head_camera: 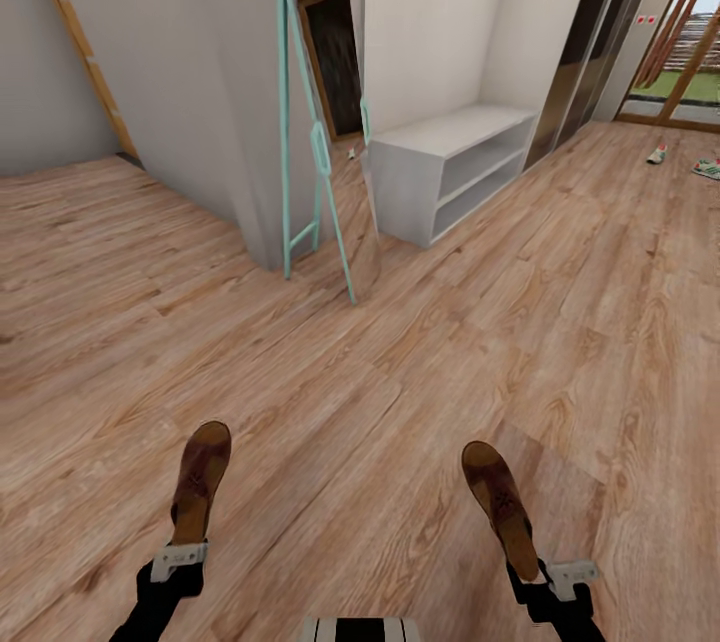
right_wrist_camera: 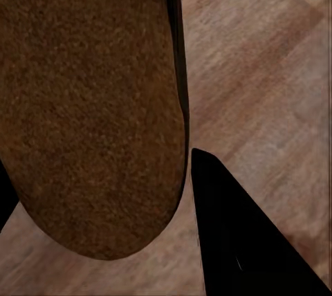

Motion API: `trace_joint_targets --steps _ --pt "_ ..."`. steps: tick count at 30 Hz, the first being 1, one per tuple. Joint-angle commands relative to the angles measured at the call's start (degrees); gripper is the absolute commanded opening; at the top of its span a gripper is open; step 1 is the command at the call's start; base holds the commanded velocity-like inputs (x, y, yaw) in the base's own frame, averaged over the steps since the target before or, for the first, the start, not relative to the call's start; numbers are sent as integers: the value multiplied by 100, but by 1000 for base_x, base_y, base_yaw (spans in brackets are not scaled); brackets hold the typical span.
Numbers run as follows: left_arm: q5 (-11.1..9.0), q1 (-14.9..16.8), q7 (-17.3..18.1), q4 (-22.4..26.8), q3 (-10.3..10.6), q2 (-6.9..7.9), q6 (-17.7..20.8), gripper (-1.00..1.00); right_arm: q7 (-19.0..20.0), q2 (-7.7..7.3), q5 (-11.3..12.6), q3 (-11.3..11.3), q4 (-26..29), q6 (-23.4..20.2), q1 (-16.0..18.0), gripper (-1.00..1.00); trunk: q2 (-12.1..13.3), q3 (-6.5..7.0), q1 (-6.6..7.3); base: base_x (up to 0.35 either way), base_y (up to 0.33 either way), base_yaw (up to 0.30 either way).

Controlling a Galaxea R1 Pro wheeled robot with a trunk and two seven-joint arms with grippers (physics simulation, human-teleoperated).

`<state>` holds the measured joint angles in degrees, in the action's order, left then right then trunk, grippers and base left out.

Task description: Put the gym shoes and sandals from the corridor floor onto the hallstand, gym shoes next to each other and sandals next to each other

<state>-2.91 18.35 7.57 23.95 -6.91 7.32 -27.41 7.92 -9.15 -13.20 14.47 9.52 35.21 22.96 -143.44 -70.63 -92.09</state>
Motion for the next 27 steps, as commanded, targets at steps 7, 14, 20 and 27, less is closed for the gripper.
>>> trace_joint_targets --steps 7,14,20,27 --pt "-215 -371 34 -113 -30 9 -459 -100 -35 37 -16 29 -36 82 -53 -100 8 215 19 0 0 0" --pt "-218 -376 34 -236 -30 7 -475 -100 -36 61 -16 29 -38 83 -58 -100 18 433 37 0 0 0" --pt "-218 -376 34 -248 -30 1 -476 -100 -36 62 -18 29 -127 83 -63 -100 186 603 133 0 0 0" --pt "-231 -376 34 -250 -30 -2 -476 -100 -36 62 -16 29 -196 83 -63 -100 467 792 286 0 0 0"
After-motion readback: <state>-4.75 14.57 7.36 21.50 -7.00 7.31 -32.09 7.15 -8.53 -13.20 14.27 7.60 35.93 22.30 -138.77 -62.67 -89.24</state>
